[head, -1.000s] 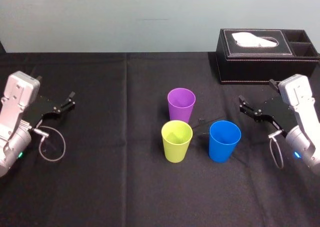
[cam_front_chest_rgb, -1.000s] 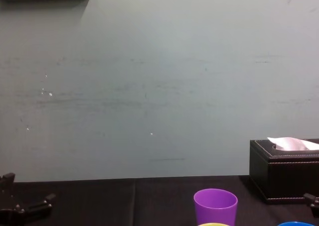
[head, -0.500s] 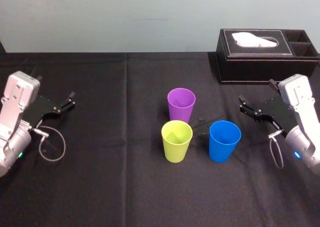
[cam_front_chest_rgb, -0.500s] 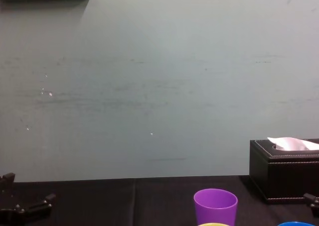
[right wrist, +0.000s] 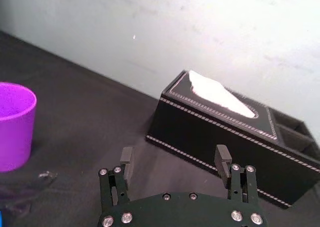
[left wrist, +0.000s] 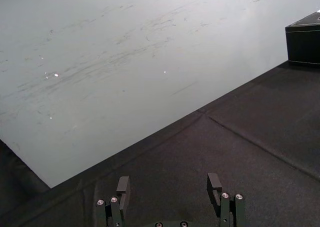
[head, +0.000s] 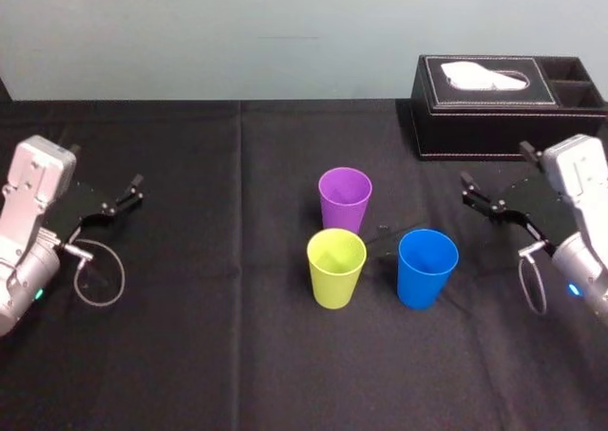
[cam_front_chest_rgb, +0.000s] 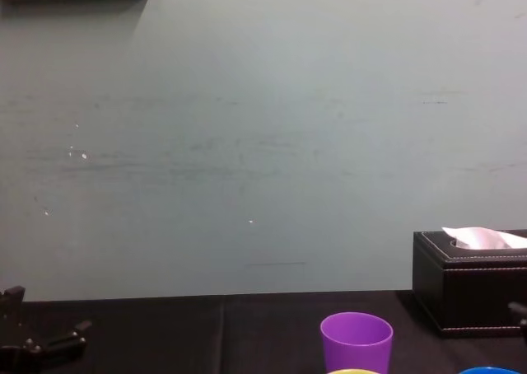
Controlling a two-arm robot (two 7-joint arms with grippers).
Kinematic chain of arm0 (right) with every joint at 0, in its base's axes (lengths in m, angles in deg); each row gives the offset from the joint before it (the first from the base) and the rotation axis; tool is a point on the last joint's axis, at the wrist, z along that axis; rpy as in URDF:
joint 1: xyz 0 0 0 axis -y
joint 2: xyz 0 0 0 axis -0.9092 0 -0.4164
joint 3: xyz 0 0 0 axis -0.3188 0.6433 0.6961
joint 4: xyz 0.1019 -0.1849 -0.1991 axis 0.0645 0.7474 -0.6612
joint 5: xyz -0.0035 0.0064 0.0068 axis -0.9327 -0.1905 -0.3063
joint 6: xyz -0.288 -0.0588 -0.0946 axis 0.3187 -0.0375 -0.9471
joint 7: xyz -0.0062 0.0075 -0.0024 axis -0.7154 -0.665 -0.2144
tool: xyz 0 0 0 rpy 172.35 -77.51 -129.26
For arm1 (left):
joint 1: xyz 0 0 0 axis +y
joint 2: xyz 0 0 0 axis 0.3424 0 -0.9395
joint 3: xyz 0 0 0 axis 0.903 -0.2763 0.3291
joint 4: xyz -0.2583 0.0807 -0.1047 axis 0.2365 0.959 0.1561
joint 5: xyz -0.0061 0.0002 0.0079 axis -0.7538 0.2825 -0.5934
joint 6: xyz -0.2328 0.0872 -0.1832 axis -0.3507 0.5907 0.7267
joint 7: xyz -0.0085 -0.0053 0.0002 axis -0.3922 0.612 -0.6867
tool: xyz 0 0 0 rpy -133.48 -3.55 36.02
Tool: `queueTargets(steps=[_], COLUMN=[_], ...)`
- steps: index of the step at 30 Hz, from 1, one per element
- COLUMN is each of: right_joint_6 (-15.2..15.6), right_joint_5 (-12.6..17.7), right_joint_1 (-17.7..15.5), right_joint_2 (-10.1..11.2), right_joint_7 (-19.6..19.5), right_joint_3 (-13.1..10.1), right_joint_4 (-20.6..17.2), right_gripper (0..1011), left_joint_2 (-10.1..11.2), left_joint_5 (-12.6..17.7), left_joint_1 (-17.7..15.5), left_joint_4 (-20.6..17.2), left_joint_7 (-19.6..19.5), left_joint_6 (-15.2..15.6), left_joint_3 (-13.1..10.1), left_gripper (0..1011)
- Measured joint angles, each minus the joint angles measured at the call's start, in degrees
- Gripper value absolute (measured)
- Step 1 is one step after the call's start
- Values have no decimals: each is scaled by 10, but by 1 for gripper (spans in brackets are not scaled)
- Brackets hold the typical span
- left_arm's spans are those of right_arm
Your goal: Stack the three plastic cups sequentially using one hand.
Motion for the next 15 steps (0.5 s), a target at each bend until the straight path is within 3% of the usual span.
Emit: queueTargets(steps=[8, 15], right_joint_6=[-7, 21], right_joint_5=[24, 43], right_joint_1=[-51, -136], right_joint_2=[24, 73], right_joint_7=[12, 28], right_joint_3=[-37, -70], right_joint_4=[-49, -110], right_gripper=[1003, 1003], left_joint_2=[0, 0], left_joint_5=[0, 0], left_joint_1=[0, 0], left_joint_4=[0, 0], left_joint_7=[0, 0], left_joint_6=[0, 0], left_joint_3=[0, 0], left_gripper=[1011, 1011])
